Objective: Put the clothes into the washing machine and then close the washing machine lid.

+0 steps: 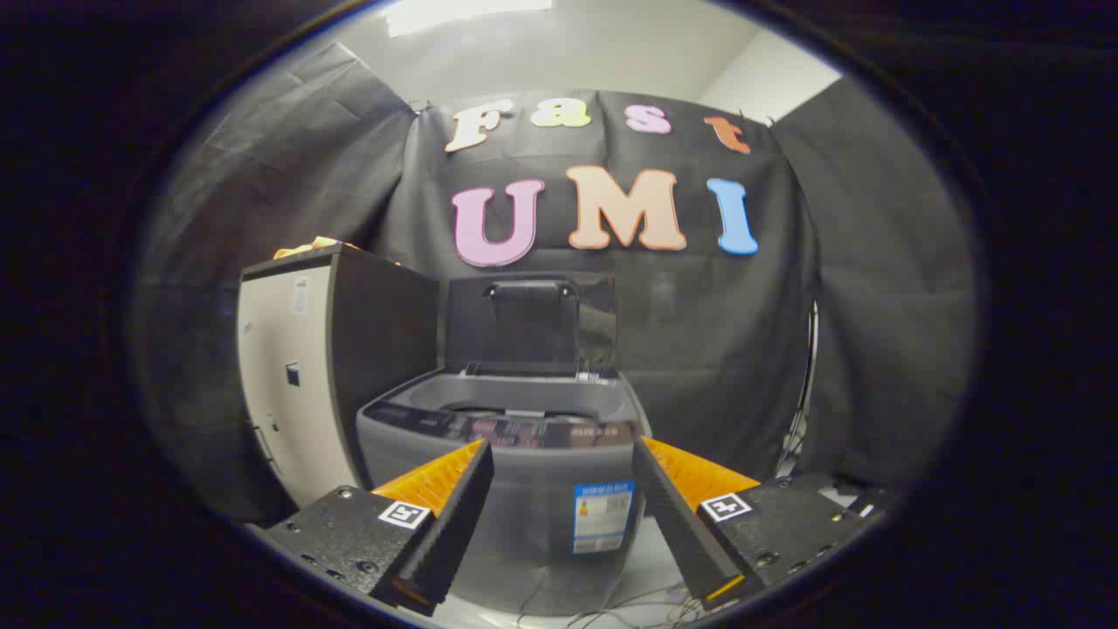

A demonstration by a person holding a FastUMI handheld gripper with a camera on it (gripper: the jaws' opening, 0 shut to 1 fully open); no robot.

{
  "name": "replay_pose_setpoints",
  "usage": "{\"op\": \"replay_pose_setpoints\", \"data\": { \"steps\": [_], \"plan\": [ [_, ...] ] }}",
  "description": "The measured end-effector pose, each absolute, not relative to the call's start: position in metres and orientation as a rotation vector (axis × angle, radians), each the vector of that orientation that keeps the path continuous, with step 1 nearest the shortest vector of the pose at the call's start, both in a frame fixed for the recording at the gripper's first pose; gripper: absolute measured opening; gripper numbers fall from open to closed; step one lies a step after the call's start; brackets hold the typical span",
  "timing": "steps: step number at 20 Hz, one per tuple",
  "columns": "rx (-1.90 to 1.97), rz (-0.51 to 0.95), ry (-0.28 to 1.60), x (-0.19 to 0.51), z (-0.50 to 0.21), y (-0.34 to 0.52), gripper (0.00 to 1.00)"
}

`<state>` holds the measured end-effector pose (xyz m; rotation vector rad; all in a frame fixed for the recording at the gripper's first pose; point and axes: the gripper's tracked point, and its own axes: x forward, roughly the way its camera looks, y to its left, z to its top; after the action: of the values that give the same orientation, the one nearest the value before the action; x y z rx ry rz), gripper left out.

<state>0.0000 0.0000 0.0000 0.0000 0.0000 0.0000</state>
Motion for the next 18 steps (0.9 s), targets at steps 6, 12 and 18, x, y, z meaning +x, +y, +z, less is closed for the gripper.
{"op": "replay_pose_setpoints", "data": {
  "steps": [6,12,18],
  "plan": [
    [0.162,-0.048,0.056,0.019,0.077,0.098,0.96],
    [0.084,-0.070,0.122,-0.008,0.113,0.173,0.97],
    [0.057,-0.078,0.135,-0.023,0.137,0.200,0.98]
  ]
}}
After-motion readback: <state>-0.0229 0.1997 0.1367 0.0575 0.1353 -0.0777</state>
